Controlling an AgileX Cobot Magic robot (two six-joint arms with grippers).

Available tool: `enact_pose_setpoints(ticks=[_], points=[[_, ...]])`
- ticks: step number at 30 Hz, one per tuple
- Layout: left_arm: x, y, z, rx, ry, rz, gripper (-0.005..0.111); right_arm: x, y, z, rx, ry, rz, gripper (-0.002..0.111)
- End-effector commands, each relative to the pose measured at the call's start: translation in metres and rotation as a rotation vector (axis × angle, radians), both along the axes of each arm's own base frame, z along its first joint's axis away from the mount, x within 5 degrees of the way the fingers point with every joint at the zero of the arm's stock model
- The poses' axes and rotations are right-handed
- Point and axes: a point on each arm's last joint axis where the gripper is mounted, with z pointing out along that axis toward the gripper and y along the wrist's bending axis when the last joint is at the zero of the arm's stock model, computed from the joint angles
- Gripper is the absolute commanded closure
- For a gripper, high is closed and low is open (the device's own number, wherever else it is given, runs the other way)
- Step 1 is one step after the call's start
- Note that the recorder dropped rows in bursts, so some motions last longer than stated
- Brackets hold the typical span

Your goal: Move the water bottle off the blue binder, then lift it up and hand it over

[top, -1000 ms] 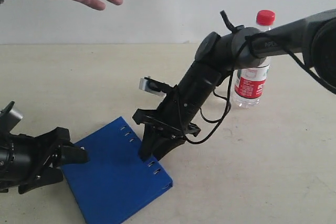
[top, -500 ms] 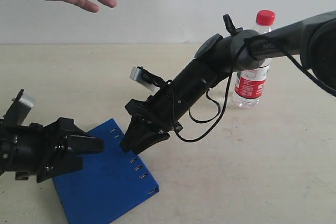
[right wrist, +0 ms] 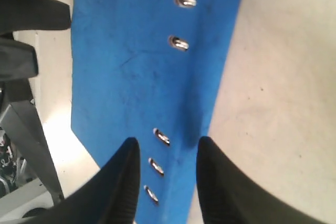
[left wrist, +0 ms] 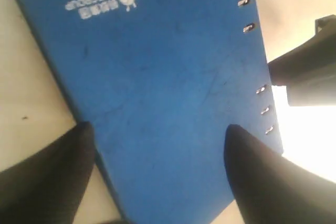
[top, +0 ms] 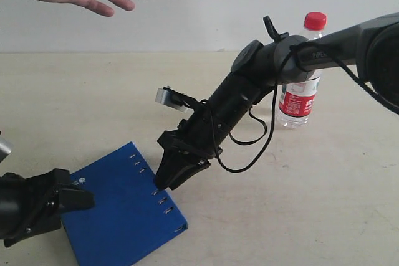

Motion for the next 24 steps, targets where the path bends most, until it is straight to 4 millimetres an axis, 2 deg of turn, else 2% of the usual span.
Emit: enact_pose_setpoints(ticks=[1,6,16,24], points=[[-0.007,0.004,0.012,0.047,-0.049,0.043,0.043,0.000,-0.002,0.003,0.001,-0.023,0.029,0.071],[-0.016,0.004,0.006,0.053,-0.018,0.045,0.043,0.000,-0.002,0.003,-0.004,-0.029,0.037,0.044],[-0.011,0.000,-0.008,0.031,0.036,-0.025,0.043,0.004,0.000,0.001,-0.005,-0.057,-0.008,0.044],[0.013,-0.011,-0.018,-0.112,0.045,-0.116,0.043,0.001,0.004,0.008,0.064,0.007,-0.022,0.044]])
